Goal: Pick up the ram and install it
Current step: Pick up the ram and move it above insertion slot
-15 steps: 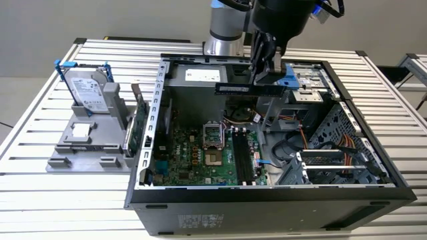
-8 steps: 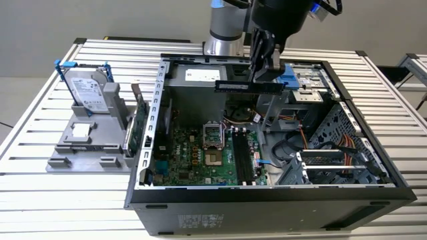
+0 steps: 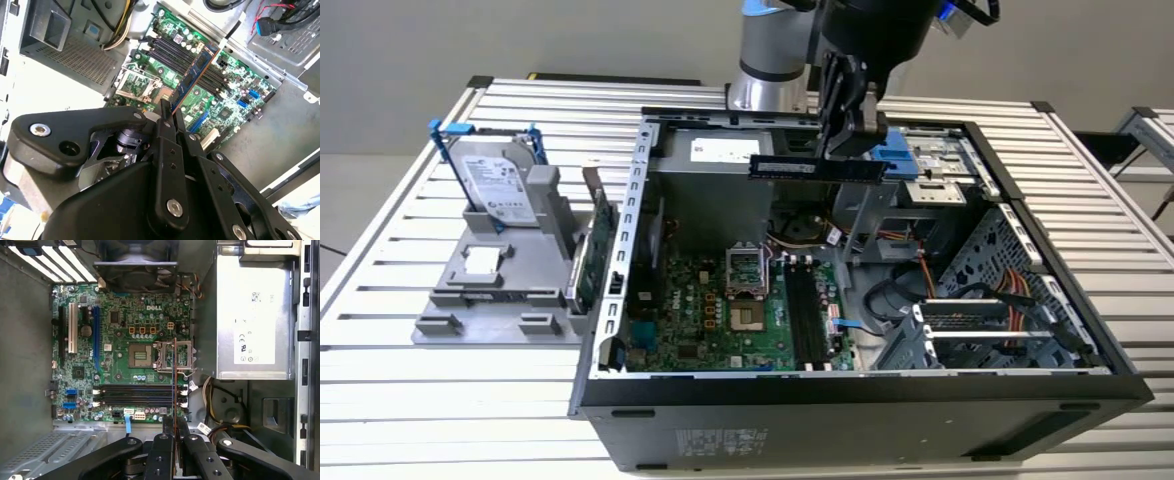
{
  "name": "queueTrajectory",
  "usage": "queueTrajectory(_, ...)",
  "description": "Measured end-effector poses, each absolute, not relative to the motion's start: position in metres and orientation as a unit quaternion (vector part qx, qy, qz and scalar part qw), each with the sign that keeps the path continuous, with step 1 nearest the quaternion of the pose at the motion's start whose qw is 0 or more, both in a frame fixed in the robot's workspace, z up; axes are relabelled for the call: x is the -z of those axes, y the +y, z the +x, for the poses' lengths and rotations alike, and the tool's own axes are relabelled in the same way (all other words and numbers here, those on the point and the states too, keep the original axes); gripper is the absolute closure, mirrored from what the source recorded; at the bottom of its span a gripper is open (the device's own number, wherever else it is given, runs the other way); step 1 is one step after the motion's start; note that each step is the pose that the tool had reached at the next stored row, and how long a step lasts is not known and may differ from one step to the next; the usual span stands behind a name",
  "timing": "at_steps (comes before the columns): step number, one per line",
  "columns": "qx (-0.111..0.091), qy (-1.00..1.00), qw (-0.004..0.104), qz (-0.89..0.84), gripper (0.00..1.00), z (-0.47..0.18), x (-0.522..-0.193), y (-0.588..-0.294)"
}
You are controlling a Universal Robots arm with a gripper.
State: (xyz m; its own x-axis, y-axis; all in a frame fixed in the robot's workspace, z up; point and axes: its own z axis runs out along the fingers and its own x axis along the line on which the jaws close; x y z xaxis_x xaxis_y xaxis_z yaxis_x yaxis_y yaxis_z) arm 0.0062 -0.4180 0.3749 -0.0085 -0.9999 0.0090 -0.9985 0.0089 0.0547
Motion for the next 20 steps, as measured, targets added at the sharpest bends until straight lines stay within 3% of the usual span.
queueTrajectory(20,0.016,-0.716,0.022,0.698,1.00,0.0061,-0.3748,-0.4172)
